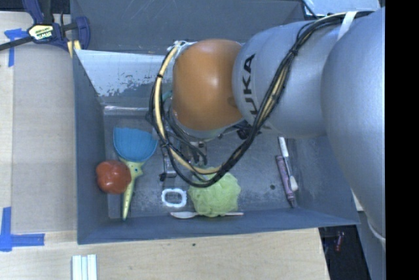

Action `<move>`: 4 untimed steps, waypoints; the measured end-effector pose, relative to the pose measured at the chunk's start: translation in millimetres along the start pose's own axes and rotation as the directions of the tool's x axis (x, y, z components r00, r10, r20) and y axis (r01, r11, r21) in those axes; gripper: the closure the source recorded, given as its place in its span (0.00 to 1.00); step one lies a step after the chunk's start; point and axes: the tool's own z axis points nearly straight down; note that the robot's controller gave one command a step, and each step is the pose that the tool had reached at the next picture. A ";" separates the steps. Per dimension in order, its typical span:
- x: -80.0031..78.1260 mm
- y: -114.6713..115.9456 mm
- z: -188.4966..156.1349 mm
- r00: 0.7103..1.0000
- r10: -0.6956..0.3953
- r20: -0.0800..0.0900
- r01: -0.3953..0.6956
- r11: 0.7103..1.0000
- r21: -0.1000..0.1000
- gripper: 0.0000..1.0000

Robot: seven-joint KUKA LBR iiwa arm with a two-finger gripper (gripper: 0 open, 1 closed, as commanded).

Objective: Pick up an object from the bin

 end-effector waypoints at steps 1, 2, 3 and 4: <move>-0.2 -0.3 -0.2 1.000 0.001 0.000 -0.001 1.000 0.000 0.00; -17.2 -0.7 45.4 0.997 0.073 0.006 -0.073 0.997 -0.002 0.00; 18.3 -27.2 72.6 0.997 0.082 0.007 -0.082 0.997 -0.003 0.00; -19.1 -44.0 74.8 0.994 -0.105 0.006 0.105 0.995 -0.002 0.00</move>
Offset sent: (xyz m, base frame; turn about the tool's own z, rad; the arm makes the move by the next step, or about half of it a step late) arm 0.0237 -0.0009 -0.0767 0.1152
